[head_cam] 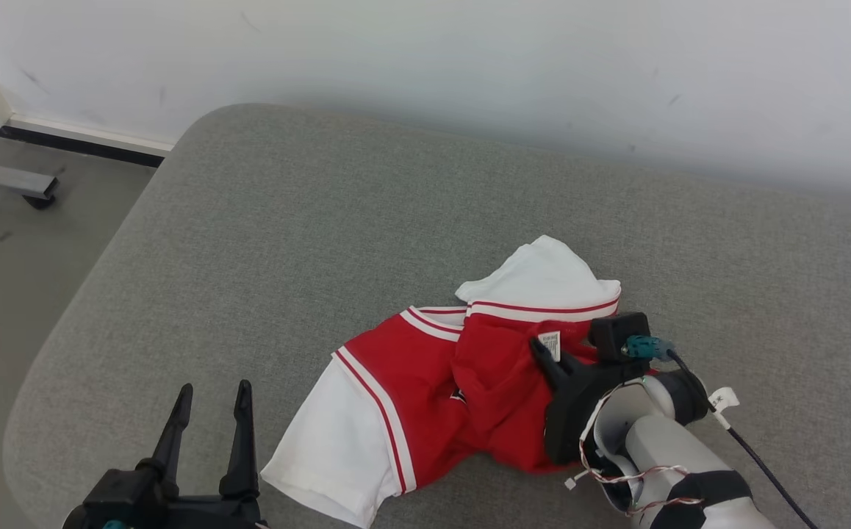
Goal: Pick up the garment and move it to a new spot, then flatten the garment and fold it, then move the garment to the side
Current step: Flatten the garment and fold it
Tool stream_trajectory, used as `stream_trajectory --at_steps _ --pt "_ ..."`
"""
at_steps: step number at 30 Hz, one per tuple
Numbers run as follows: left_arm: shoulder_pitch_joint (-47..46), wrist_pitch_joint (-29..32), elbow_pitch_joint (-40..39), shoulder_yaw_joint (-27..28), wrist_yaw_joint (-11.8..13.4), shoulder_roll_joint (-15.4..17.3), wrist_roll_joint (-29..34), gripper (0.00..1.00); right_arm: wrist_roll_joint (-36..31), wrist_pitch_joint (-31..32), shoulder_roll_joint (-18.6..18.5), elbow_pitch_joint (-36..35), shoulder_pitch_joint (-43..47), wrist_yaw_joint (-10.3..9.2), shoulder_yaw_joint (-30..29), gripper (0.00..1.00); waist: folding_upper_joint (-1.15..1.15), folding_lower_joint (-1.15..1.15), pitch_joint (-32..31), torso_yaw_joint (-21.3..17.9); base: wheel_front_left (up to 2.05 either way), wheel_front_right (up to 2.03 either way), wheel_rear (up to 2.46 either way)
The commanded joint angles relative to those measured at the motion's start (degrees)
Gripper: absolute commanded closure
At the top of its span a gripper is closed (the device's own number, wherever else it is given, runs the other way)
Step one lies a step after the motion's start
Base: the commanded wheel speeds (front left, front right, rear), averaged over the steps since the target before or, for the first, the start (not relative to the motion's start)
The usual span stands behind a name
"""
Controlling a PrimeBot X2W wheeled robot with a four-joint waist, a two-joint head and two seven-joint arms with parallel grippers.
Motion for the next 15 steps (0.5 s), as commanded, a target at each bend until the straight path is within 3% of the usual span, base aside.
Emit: stream_trajectory --at_steps 1,8,15 --pt "-0.7 -0.2 0.3 0.3 -0.3 -0.3 0.6 0.00 -0.1 -1.7 -0.8 0.2 -1.3 -0.13 -0.3 1.00 0.00 -0.01 0.0 -0.6 0.00 0.00 0.00" --pt "0.1 -0.2 0.3 1.2 -0.5 -0.8 1.2 0.00 -0.5 -10.0 -5.1 -0.3 -5.6 -0.13 -4.3 1.00 0.00 -0.01 -1.3 -2.6 0.00 0.00 0.00" --pt "1.1 -0.2 0.1 1.9 -0.7 -1.1 1.5 0.00 -1.2 -12.3 -9.7 -1.7 -8.0 -0.13 -9.7 1.00 0.00 -0.01 -2.4 -4.1 0.00 0.00 0.00"
